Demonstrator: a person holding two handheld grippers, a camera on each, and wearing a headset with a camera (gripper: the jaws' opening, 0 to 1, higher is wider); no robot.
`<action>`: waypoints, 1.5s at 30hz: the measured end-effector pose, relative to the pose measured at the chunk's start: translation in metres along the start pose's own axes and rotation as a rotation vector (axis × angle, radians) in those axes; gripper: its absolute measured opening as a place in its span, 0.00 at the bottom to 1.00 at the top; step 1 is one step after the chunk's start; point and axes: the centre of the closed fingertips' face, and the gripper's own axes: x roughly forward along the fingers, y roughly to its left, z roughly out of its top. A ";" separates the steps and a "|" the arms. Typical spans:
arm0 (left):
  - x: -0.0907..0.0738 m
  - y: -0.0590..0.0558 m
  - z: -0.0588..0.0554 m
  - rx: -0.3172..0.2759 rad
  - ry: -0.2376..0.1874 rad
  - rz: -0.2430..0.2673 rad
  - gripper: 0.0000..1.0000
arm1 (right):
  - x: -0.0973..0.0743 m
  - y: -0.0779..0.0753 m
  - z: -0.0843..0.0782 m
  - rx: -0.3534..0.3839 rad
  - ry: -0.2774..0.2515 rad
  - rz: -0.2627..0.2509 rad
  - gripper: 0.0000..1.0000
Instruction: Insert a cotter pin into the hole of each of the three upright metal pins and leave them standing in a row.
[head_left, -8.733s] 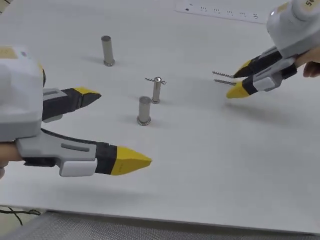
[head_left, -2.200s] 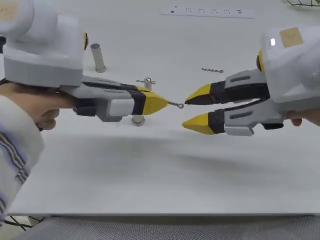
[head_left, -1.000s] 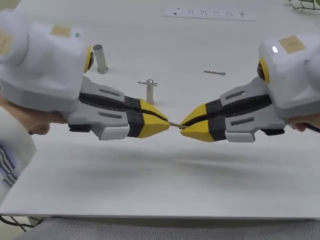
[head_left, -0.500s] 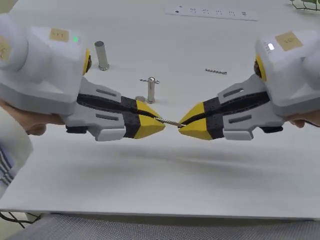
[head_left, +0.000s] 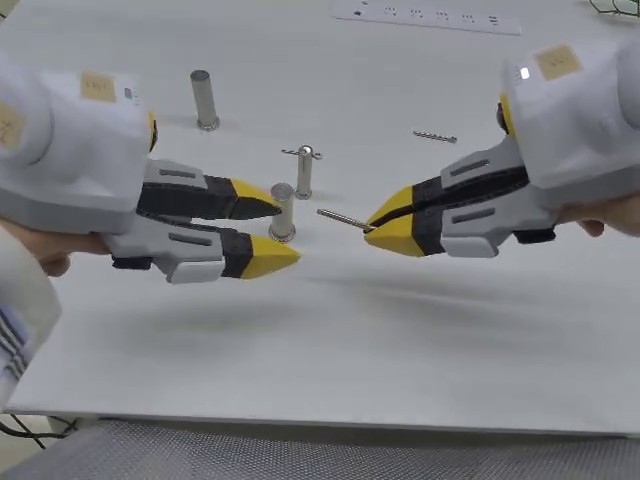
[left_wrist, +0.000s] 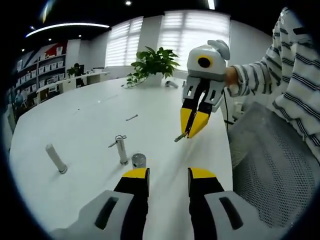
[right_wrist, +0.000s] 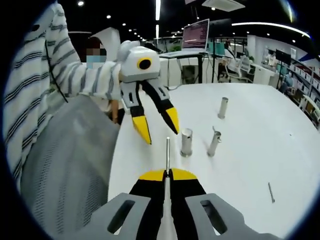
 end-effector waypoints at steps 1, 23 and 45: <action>0.000 0.004 -0.004 -0.007 0.005 0.015 0.30 | 0.001 -0.003 0.000 0.005 0.005 -0.003 0.03; 0.034 0.035 -0.018 -0.033 -0.041 0.116 0.31 | 0.015 -0.036 -0.010 -0.002 0.163 -0.030 0.03; 0.037 0.042 -0.018 -0.007 -0.057 0.102 0.13 | 0.030 -0.034 -0.004 -0.055 0.208 0.016 0.03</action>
